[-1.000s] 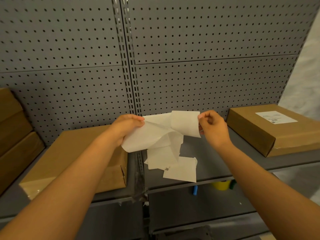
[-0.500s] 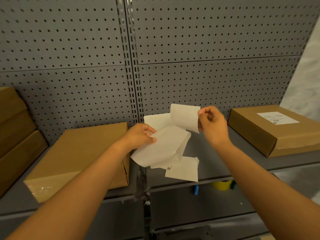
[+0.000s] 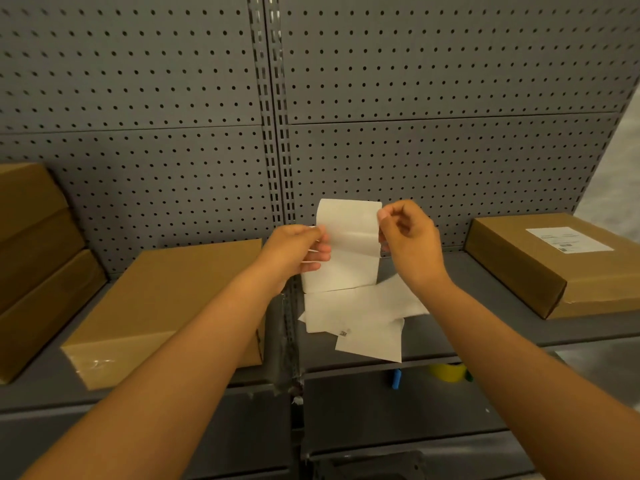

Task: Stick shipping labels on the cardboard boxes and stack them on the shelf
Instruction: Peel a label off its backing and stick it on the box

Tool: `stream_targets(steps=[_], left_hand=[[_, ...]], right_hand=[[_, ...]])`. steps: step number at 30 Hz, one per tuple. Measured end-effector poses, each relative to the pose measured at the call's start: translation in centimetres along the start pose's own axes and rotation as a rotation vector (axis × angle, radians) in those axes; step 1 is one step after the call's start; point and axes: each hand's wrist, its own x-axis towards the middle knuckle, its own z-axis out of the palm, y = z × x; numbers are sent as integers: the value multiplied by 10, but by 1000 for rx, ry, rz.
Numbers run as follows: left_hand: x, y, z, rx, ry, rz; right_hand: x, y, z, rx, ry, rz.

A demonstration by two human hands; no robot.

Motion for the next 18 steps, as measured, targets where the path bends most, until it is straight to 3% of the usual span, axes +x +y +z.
stream_targets(steps=[10,18], left_hand=[[-26,6,-39,-433,-17,-152],[-33,-1,-98,-417,41,-133]], right_hand=[[-20,-11,55,-84,-237,-119],[-38,-27,108,-144,-369,-130]])
